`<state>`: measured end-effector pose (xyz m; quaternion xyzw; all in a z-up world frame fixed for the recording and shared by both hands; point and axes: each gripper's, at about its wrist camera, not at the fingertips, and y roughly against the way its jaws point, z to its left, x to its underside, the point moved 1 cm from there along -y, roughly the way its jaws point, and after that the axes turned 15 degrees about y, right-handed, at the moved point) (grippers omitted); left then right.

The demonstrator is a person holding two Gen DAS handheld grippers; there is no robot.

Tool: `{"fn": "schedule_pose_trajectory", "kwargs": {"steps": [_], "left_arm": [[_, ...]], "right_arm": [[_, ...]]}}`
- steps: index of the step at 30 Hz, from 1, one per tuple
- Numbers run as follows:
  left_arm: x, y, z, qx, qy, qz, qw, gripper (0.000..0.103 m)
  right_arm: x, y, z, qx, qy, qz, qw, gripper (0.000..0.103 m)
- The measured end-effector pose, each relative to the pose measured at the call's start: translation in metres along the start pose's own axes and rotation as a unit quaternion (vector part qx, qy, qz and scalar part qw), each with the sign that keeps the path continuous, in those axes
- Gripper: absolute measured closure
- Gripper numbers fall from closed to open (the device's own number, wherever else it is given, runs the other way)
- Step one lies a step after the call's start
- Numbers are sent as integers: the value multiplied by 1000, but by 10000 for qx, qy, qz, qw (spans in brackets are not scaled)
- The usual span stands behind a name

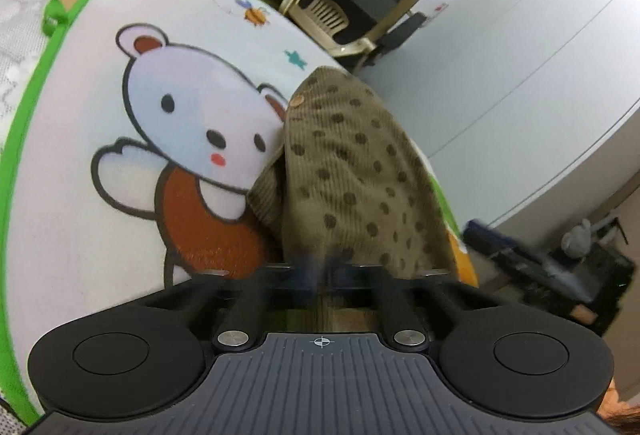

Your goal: Fold clothes

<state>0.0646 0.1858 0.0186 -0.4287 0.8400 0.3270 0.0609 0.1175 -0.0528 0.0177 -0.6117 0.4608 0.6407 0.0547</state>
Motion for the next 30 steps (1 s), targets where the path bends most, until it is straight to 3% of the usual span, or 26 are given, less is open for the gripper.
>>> {"fn": "schedule_pose_trajectory", "kwargs": {"steps": [2,5,7,13,15,17,18,21,23,26,30], "left_arm": [[-3,13,-4,158,-129,-231,9995,98],[-8,25,-4,74,-190,-461,9987,98],[-9,28,2,-21,-136,-489,9987,98],[0,16,15,-91,72,-182,9998,98],[1,13,13,-54,26,-130,9999,98],[3,11,4,-45,-178,-81,9998,96],[5,12,-1,-38,-319,-65,9995,94],[8,17,-26,68,-921,-98,9957,70],[5,24,-42,232,-1263,-217,9915,41],[-12,26,-65,453,-1600,-458,9850,29],[-40,-11,-84,511,-1696,-462,9831,29]], "right_arm": [[5,-2,0,32,-32,55,10000,47],[10,-3,-6,112,-137,134,9998,46],[9,-8,-16,-60,-488,83,9988,46],[3,-22,-44,-573,-1537,-72,9864,44],[-2,-45,-56,-643,-1955,-23,9786,42],[-9,-67,-57,-464,-1872,57,9812,42],[-14,-74,-51,-269,-1502,108,9882,42],[-20,-97,-34,408,-344,396,9978,42],[-17,-106,-35,582,-157,580,9965,42],[-12,-106,-43,607,-271,647,9957,41],[-13,-96,-38,933,117,654,9934,37]]}}
